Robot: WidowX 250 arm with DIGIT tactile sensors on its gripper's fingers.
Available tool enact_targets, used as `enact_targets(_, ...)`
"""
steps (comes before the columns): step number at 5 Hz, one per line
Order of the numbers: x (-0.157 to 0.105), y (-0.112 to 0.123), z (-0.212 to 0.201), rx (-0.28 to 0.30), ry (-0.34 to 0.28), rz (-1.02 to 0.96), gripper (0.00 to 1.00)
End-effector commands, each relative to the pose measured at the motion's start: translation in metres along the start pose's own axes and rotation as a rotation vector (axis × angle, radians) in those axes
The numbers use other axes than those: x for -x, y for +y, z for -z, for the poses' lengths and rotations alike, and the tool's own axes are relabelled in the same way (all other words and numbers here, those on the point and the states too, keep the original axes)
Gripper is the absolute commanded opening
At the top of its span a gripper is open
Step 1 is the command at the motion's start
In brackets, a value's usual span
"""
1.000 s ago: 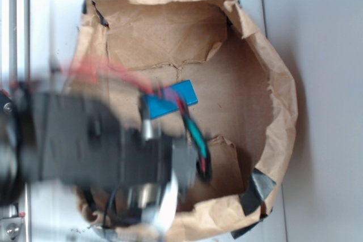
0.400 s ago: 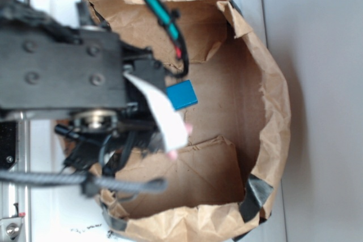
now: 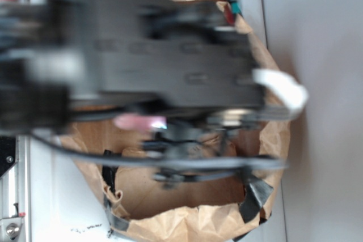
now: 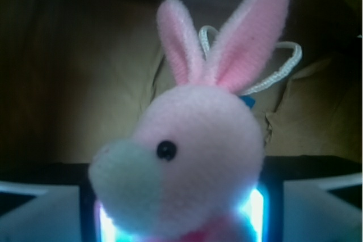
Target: Grab the pink bunny.
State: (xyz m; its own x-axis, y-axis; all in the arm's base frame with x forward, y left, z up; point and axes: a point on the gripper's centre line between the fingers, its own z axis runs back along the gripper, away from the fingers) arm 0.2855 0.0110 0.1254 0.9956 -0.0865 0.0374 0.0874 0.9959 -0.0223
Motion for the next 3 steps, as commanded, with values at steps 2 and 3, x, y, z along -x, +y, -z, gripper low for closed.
enact_targets(2,0.0140,-0.0006,-0.0443,-0.108,-0.223,-0.127,0.00)
enact_targets(3,0.0124,0.0033,-0.0440,-0.100,-0.202,-0.095,0.00)
